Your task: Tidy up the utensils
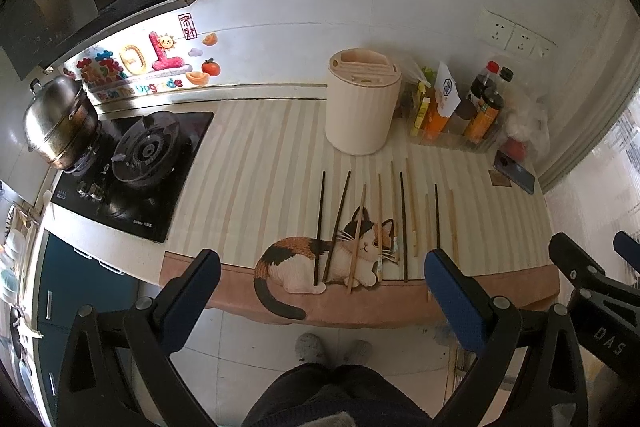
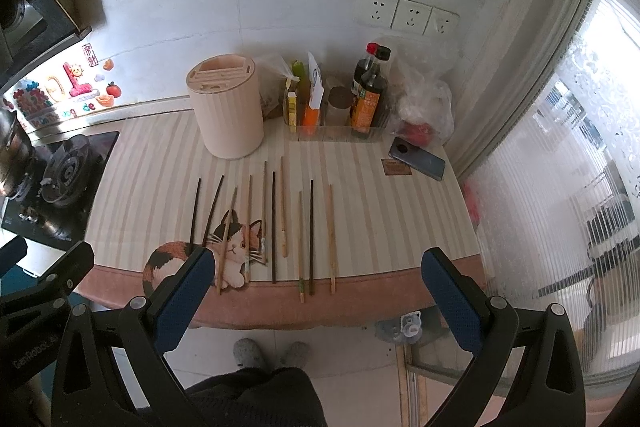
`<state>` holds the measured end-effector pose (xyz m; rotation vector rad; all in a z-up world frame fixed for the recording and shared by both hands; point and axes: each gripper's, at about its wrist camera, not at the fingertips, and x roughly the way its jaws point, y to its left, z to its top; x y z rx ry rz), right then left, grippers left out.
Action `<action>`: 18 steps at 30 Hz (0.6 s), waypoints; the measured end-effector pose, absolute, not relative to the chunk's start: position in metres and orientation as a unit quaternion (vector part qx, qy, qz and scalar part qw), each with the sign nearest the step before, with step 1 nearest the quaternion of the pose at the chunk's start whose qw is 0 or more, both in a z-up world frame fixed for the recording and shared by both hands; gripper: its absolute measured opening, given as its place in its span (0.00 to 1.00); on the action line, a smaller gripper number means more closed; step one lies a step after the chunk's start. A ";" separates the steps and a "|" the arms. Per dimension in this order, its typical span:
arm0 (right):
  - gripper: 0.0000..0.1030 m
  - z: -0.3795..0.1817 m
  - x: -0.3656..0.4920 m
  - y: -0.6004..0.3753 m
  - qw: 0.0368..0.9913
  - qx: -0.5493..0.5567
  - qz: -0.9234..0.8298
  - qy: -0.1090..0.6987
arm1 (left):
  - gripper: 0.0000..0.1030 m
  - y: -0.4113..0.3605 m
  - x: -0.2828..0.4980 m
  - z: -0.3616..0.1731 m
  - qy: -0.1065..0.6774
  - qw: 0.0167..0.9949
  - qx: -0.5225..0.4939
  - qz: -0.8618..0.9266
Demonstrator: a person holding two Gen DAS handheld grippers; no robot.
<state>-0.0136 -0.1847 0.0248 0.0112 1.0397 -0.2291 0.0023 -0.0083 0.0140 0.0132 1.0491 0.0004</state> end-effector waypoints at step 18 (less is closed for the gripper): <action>0.96 -0.047 0.062 -0.217 0.879 0.036 -0.093 0.467 | 1.00 0.014 0.095 -0.073 0.442 0.890 0.053 0.096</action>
